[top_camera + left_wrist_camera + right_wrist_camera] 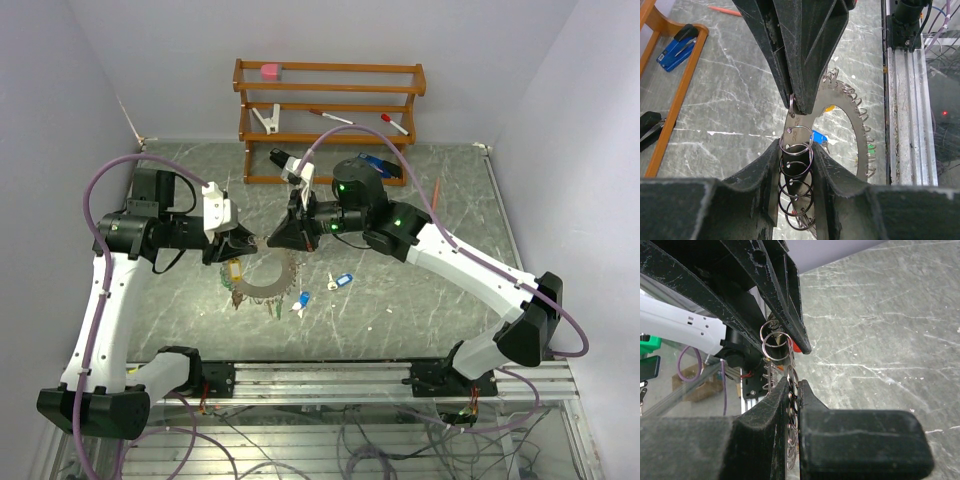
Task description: Put the keys on the keyring
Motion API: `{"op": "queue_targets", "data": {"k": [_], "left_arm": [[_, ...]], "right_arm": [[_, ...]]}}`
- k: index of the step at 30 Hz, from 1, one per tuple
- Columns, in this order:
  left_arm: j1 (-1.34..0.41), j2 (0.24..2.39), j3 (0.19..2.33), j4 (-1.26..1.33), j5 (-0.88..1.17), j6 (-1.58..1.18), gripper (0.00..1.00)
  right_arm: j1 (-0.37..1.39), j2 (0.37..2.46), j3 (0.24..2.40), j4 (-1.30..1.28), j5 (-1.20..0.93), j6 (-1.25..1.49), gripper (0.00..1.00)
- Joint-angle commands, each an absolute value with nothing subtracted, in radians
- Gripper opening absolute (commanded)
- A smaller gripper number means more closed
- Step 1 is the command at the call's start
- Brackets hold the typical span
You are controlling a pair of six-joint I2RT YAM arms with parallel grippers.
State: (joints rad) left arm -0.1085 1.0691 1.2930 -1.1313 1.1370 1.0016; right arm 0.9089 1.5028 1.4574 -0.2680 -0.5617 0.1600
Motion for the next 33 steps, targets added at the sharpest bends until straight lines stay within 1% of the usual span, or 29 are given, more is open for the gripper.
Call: {"op": "queue_targets", "data": {"k": [1,2,15,22,27,33], "left_arm": [[-0.117,1.058,1.323,-1.105,1.176,0.979,0.09],[-0.117,1.059,1.324,-1.101,1.181,0.975,0.07],[-0.117,1.063,1.359,-1.070,1.221,0.884,0.07],[-0.115,1.060,1.318,-0.981,1.300,0.731,0.07],[-0.115,1.063,1.318,-0.982,1.312,0.699,0.07],[-0.115,1.063,1.315,-0.930,1.339,0.585,0.07]], "right_arm": [[0.910,1.499,1.488,-0.211,-0.584,0.190,0.00],[0.910,1.499,1.487,-0.209,-0.585,0.192,0.00],[0.908,1.499,1.466,-0.181,-0.615,0.212,0.00],[0.904,1.489,1.469,-0.166,-0.646,0.248,0.00],[0.897,1.482,1.474,-0.171,-0.664,0.262,0.00],[0.896,1.488,1.482,-0.166,-0.672,0.264,0.00]]}}
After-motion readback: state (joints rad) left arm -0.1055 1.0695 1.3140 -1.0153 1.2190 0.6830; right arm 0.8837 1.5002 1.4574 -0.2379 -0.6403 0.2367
